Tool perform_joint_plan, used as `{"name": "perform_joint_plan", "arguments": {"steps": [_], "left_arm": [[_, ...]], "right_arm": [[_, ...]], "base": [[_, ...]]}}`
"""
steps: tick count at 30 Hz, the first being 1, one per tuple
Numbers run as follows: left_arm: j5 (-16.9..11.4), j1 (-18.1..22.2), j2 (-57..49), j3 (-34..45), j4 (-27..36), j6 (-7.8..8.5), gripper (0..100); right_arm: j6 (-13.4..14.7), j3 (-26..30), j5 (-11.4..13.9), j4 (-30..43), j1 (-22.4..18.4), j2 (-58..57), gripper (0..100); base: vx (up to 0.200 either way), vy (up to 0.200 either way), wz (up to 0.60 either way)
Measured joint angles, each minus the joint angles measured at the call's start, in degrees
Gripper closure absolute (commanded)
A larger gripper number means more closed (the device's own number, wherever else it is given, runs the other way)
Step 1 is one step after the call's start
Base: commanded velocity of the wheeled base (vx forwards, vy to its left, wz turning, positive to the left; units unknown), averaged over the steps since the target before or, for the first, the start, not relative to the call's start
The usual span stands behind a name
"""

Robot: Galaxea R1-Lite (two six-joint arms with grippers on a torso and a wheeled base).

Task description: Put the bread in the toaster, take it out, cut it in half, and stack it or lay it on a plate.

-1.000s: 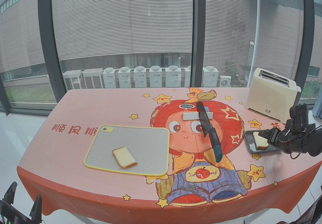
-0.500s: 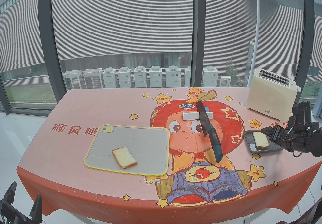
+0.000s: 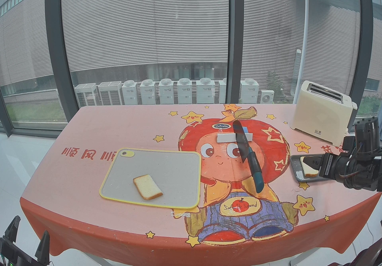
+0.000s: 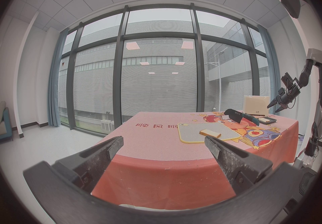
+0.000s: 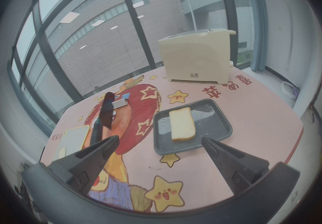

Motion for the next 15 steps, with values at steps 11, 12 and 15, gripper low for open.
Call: {"name": "perform_joint_plan", "arguments": {"steps": [11, 12, 15], "left_arm": [[-0.07, 0.0, 0.0, 0.0, 0.09, 0.62, 0], [-0.1, 0.0, 0.0, 0.0, 0.09, 0.62, 0], [-0.05, 0.0, 0.0, 0.0, 0.09, 0.62, 0]], "right_arm": [[-2.72, 0.96, -2.3, 0.79, 3.64, -4.22, 0], [-2.8, 1.01, -2.3, 0.74, 3.64, -4.45, 0], [-2.96, 1.05, -2.33, 0.74, 3.67, -4.91, 0]], "base": [[0.0, 0.0, 0.0], [0.0, 0.0, 0.0], [0.0, 0.0, 0.0]]}}
